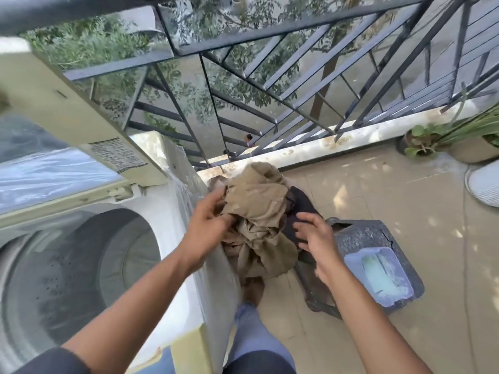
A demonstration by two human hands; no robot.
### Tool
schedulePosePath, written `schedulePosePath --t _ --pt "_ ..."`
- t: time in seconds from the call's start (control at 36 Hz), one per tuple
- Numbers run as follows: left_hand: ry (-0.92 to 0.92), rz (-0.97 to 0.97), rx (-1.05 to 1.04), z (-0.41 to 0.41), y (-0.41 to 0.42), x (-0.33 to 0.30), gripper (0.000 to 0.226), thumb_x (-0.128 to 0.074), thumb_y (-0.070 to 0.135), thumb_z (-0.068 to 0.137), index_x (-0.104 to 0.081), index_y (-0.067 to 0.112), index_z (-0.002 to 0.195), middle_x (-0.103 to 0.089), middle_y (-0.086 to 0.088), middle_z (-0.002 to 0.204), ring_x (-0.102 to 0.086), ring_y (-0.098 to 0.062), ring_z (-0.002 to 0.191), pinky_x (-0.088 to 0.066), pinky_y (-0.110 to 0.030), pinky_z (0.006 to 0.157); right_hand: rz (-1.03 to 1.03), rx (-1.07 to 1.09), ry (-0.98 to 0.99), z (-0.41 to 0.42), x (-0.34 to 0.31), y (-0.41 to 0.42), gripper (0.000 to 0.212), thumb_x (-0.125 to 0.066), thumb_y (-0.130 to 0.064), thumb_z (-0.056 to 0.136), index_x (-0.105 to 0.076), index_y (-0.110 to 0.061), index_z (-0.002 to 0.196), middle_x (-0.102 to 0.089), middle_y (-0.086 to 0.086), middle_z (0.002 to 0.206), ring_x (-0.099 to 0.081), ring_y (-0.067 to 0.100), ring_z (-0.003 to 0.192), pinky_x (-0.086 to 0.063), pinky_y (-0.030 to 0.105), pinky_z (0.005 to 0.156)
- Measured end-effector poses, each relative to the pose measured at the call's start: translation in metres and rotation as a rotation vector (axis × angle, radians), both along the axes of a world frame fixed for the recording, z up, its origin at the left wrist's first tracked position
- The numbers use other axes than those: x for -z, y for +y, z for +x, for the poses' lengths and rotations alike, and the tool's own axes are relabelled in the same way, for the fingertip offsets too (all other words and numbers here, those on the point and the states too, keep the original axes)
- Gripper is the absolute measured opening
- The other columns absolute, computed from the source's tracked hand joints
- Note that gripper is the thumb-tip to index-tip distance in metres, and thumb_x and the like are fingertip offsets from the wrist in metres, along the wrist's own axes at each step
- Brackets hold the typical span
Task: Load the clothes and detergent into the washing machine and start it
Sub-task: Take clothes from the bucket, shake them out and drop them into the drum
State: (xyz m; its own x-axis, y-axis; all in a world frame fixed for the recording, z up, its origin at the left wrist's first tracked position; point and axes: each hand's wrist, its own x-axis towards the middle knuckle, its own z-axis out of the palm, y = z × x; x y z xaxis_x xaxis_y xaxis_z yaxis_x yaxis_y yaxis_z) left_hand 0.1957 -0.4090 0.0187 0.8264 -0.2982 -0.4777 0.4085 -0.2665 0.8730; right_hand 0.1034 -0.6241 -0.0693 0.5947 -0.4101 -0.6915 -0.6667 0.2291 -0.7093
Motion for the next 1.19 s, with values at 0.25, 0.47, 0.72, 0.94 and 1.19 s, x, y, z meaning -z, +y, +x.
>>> schedulePosePath --t 0.25,0.47,0.72,0.94,1.19 --pt "0.203 -0.358 -0.035 -0.004 0.046 -0.064 0.051 -0.052 -0.016 0.085 -0.067 0.008 0.128 -0.073 -0.026 0.106 -0.074 -0.032 0.076 -0.068 -0.045 0.068 0.544 0.041 0.245 0.001 -0.013 0.050 0.068 -0.066 -0.079 0.080 -0.072 -0.027 0.123 -0.077 0.009 0.112 -0.069 0.032 0.111 -0.055 0.051 0.099" --pt "0.336 -0.599 -0.032 -0.023 0.095 -0.079 0.079 -0.104 0.019 0.046 -0.079 0.004 0.120 -0.074 -0.025 0.126 -0.079 -0.034 0.099 -0.063 -0.054 0.083 0.886 0.027 -0.095 0.007 -0.053 0.080 0.067 -0.062 -0.061 0.095 -0.059 -0.019 0.147 -0.059 0.020 0.146 -0.049 0.041 0.141 -0.034 0.056 0.121" --pt "0.083 -0.272 -0.043 -0.041 0.162 -0.102 0.039 -0.048 -0.018 0.099 -0.074 0.004 0.079 -0.072 -0.008 0.060 -0.068 -0.010 0.047 -0.061 -0.031 0.050 0.548 -0.301 -0.395 0.001 -0.149 0.122 0.065 -0.071 -0.043 0.091 -0.050 -0.033 0.152 -0.048 0.000 0.160 -0.040 0.028 0.150 -0.023 0.057 0.126" --pt "-0.265 -0.128 -0.131 -0.055 0.255 -0.098 0.048 -0.082 0.000 0.076 -0.080 0.046 0.089 -0.078 0.005 0.084 -0.066 -0.011 0.074 -0.054 -0.021 0.061 0.053 -0.622 -0.558 -0.003 -0.182 0.217 0.072 -0.083 -0.031 0.080 -0.051 -0.052 0.142 -0.048 -0.028 0.152 -0.041 -0.010 0.141 -0.029 0.023 0.118" --pt "-0.490 0.188 -0.146 -0.079 0.372 -0.057 0.066 -0.082 0.016 0.081 -0.062 0.040 0.140 -0.071 0.016 0.136 -0.068 -0.003 0.125 -0.054 -0.022 0.103 -0.062 -0.691 -0.415 0.024 -0.121 0.347 0.051 -0.076 -0.024 0.092 -0.054 -0.040 0.135 -0.055 -0.016 0.144 -0.048 -0.007 0.132 -0.037 0.029 0.117"
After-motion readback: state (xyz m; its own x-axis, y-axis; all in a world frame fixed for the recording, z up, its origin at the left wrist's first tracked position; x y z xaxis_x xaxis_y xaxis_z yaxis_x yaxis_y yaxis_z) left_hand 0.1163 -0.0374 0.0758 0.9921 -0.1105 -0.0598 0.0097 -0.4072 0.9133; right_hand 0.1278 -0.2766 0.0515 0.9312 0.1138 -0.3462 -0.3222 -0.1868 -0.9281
